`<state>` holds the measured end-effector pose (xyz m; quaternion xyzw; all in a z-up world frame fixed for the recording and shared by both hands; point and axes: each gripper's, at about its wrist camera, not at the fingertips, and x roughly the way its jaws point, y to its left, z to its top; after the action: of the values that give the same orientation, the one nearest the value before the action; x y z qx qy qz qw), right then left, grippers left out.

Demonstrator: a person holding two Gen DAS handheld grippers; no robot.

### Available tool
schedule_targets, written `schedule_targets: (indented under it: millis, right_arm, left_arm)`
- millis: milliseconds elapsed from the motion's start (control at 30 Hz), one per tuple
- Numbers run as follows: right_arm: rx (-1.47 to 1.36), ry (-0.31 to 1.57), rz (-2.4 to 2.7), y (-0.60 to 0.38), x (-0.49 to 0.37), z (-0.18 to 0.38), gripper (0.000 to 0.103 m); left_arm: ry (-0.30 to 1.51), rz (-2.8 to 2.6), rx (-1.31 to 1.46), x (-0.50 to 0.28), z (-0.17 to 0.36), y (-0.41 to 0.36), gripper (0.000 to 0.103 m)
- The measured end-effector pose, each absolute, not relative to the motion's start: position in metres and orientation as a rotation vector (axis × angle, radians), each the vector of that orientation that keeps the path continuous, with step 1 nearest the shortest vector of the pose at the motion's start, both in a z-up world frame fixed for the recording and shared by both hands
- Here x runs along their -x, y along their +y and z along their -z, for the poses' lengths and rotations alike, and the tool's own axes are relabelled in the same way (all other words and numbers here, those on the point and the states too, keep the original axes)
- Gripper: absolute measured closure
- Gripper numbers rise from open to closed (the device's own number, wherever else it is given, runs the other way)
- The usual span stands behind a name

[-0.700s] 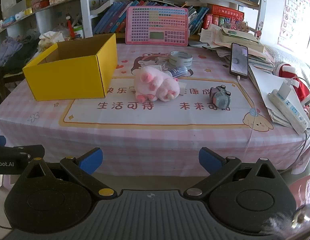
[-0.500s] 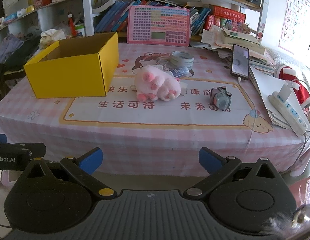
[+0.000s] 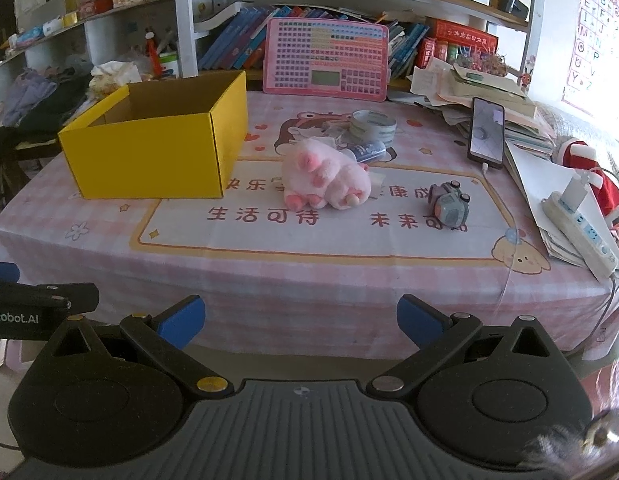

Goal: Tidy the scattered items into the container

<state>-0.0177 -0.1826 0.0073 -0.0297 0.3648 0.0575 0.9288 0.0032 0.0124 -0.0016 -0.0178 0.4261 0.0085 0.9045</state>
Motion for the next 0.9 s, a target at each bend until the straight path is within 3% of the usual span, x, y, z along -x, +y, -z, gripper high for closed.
schedule_targets:
  millis: [900]
  right_arm:
    - [0.071,0.732,-0.101,-0.1809,0.0185,-0.0079,0.0]
  left_arm:
    - [0.845,0.003,-0.016,0.0004,0.0004,0.0082,0.0]
